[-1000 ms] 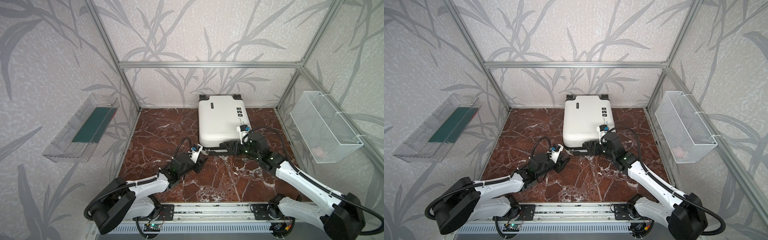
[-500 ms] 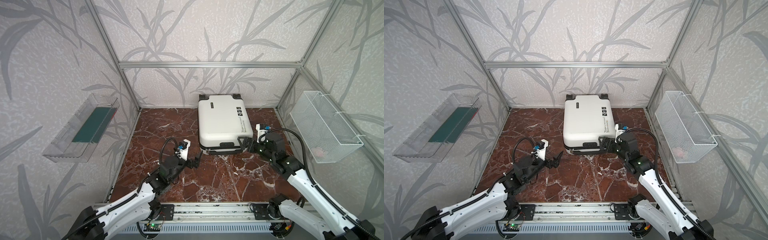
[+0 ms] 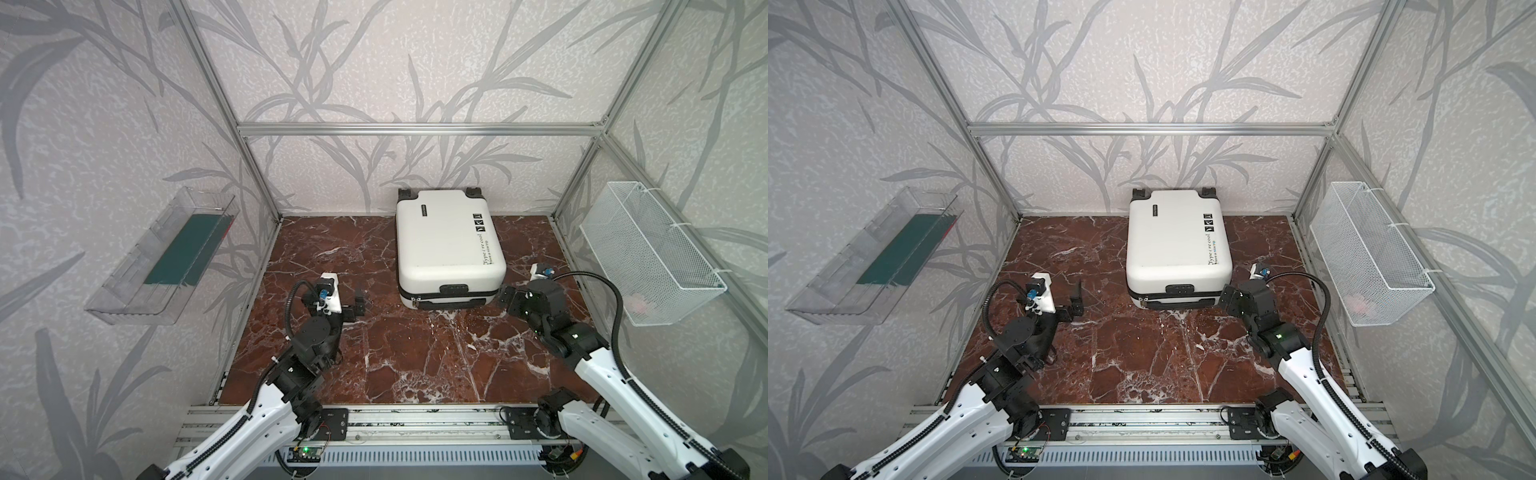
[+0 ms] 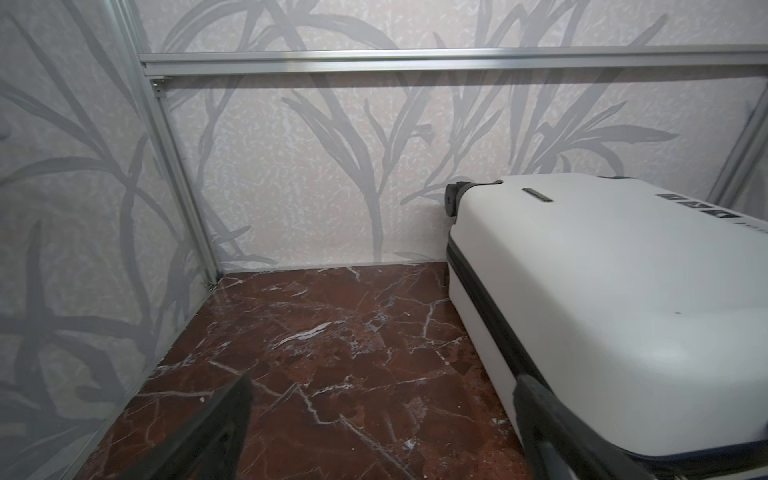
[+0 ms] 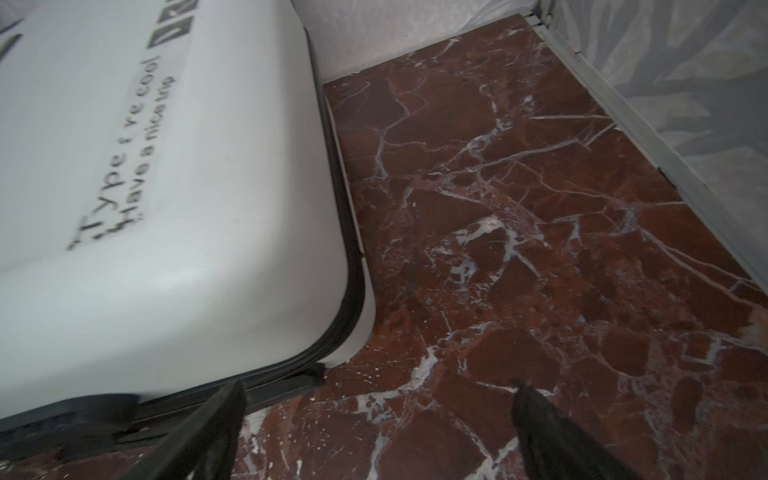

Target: Pack the luggage

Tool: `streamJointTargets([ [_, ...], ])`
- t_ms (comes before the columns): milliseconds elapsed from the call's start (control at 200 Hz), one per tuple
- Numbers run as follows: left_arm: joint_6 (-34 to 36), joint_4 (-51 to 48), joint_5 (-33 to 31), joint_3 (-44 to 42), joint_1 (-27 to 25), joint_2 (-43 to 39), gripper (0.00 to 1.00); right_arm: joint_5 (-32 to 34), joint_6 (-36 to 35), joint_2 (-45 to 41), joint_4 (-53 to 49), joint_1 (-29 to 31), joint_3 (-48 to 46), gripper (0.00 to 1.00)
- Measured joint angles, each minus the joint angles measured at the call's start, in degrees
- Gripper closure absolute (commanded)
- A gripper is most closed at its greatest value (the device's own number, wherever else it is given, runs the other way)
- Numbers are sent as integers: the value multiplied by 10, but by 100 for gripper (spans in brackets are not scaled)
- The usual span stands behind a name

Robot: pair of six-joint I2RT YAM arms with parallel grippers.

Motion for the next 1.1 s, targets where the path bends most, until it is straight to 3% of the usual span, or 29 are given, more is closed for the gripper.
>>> streamJointTargets([
  [175, -23, -36, 20, 10, 128, 15, 1, 82, -15, 18, 26, -19, -38, 1],
  [270, -31, -44, 27, 11, 152, 24, 1, 110, -23, 28, 35, -24, -50, 1],
  [450, -53, -27, 77, 30, 272, 142, 1, 184, -27, 90, 101, -60, -67, 1],
  [715, -57, 20, 121, 30, 314, 291, 1, 245, -45, 160, 169, -80, -70, 1],
  [1100, -40, 154, 164, 27, 326, 428, 1, 211, -128, 259, 351, -106, -107, 1],
])
